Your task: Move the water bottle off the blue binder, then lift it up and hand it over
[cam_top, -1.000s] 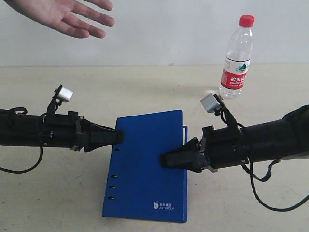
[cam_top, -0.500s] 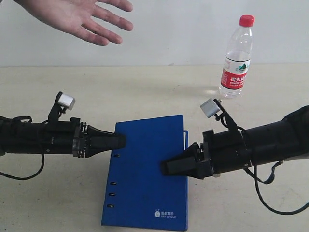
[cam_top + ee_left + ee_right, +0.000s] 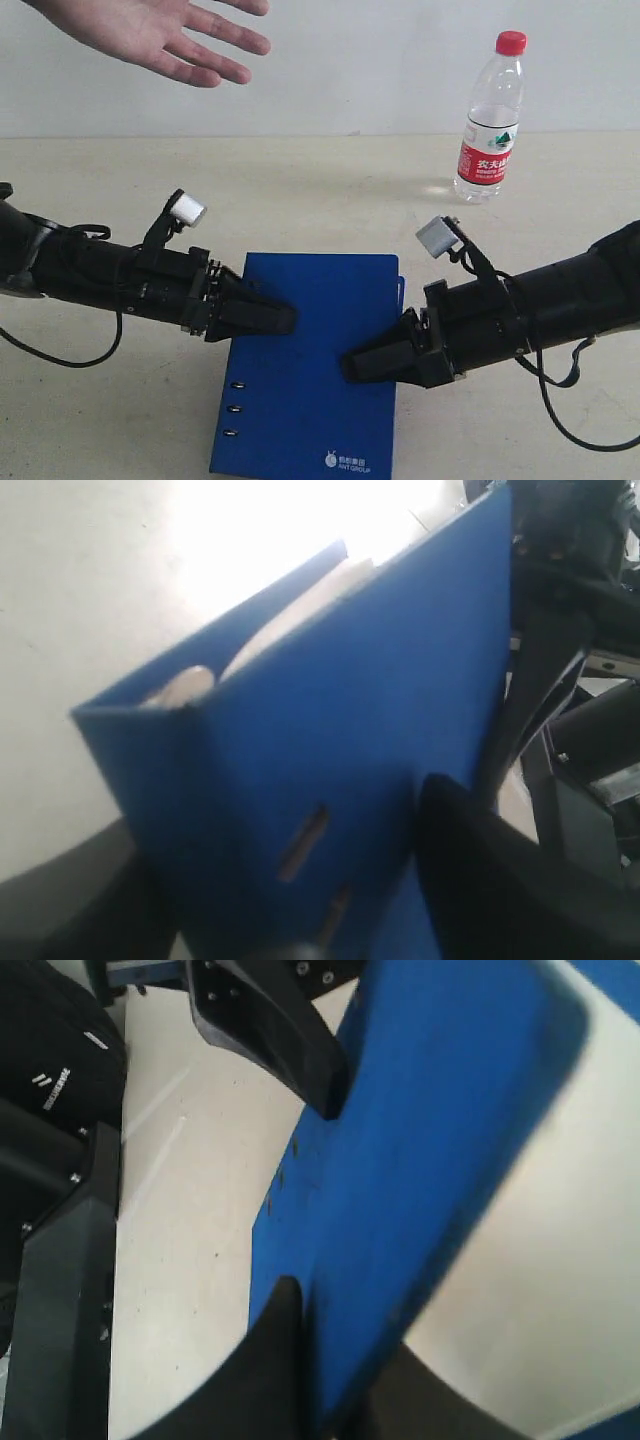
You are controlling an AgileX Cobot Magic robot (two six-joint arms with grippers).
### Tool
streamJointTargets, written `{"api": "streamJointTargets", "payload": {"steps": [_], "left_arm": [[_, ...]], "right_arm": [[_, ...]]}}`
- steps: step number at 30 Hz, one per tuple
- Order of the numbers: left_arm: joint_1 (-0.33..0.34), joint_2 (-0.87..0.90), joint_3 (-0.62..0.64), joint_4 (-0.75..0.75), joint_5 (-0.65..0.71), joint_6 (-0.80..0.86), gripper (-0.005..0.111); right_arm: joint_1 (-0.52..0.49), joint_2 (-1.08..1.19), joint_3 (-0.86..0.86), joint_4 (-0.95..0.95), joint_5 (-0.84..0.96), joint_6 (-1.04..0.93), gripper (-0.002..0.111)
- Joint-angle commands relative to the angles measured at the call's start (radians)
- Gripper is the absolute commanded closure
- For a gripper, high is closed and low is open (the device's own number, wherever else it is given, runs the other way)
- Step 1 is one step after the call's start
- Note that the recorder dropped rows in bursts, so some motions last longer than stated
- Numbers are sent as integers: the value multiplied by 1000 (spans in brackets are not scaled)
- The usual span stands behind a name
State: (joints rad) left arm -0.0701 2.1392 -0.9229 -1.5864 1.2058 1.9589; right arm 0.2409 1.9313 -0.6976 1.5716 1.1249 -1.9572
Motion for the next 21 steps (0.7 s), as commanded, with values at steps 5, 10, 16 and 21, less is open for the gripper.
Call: {"api": "streamJointTargets", "payload": {"steps": [5, 10, 16, 21], "left_arm": [[-36, -27, -2, -25, 15, -37, 102], [-30, -27, -2, -90, 15, 10, 102], [30, -27, -2, -158, 15, 60, 102], [105, -27, 4, -158, -16, 60, 102]], "right_arm": [[12, -4, -3, 29, -108, 21, 108], [12, -4, -3, 29, -122, 21, 85], [12, -4, -3, 29, -223, 23, 49], [12, -13, -3, 20, -206, 30, 46]]}}
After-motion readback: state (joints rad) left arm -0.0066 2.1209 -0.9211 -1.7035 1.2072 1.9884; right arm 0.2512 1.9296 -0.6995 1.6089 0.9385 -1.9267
